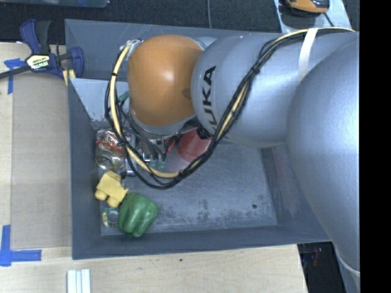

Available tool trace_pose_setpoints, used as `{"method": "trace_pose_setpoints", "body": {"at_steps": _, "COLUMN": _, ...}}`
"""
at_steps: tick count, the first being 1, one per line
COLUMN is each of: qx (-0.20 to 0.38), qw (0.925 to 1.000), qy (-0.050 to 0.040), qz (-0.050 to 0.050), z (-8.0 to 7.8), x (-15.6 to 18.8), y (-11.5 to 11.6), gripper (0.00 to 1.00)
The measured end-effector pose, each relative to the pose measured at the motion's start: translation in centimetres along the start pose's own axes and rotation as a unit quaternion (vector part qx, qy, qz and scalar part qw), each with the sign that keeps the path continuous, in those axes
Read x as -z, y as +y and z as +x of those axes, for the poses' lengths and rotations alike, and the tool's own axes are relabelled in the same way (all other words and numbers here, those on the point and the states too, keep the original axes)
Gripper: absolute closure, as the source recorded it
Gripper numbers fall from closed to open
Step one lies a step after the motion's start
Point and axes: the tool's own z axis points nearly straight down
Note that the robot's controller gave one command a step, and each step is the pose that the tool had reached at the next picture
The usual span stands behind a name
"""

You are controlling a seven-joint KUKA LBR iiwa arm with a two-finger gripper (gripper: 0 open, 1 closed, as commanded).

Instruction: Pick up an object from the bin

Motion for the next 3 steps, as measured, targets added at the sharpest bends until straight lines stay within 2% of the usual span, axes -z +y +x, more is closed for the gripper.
{"method": "trace_pose_setpoints", "body": {"at_steps": 1, "qx": -0.002, "qw": 1.0000, "qy": -0.0038, "qz": -0.001, "z": -0.2, "x": 0.4, "y": -0.1, "gripper": 0.00}}
{"method": "trace_pose_setpoints", "body": {"at_steps": 2, "qx": 0.031, "qw": 0.9995, "qy": 0.0003, "qz": 0.000, "z": 3.4, "x": -6.8, "y": 1.2, "gripper": 0.00}}
{"method": "trace_pose_setpoints", "body": {"at_steps": 3, "qx": 0.223, "qw": 0.9747, "qy": -0.0082, "qz": 0.000, "z": 4.9, "x": -7.6, "y": 0.9, "gripper": 0.00}}
